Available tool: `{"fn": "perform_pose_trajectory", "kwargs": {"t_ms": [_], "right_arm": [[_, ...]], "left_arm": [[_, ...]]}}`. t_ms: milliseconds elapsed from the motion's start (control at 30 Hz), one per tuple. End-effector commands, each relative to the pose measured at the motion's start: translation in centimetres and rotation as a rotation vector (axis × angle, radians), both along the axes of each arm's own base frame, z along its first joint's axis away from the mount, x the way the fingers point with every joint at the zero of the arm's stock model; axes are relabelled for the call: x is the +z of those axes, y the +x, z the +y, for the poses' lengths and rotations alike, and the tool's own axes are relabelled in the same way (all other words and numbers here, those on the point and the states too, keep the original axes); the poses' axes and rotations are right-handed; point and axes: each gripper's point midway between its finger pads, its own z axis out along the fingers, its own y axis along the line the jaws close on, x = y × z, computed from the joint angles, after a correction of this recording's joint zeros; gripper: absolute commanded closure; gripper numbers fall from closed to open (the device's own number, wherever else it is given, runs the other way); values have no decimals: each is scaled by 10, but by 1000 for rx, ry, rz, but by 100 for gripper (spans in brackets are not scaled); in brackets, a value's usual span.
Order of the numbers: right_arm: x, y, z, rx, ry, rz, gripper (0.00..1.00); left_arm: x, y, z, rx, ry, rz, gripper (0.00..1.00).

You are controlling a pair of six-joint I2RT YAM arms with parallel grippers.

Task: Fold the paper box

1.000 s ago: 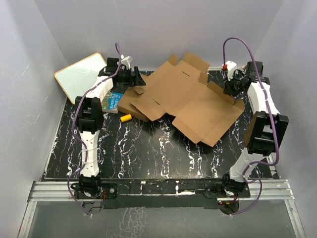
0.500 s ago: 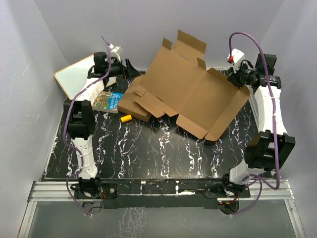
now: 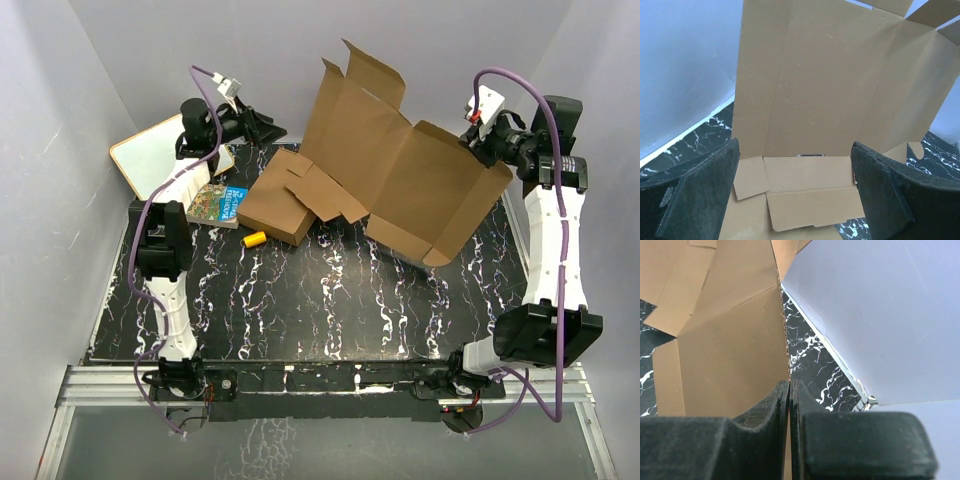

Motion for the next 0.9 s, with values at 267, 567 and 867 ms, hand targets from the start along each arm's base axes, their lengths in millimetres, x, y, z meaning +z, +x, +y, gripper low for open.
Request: {"fn": "perform_pose_trajectory", "kwargs": {"t_ms": [267, 567, 867], "right_arm": [[77, -51, 38, 201, -54, -196, 92], [100, -71, 47, 234, -71, -237, 92], [109, -79, 57, 278, -54, -254, 92]], "left_arm": [[65, -27, -21, -95, -105, -303, 18], [142, -126, -70, -121, 162, -757, 19], [177, -186, -125, -165, 426, -1078, 17]]}}
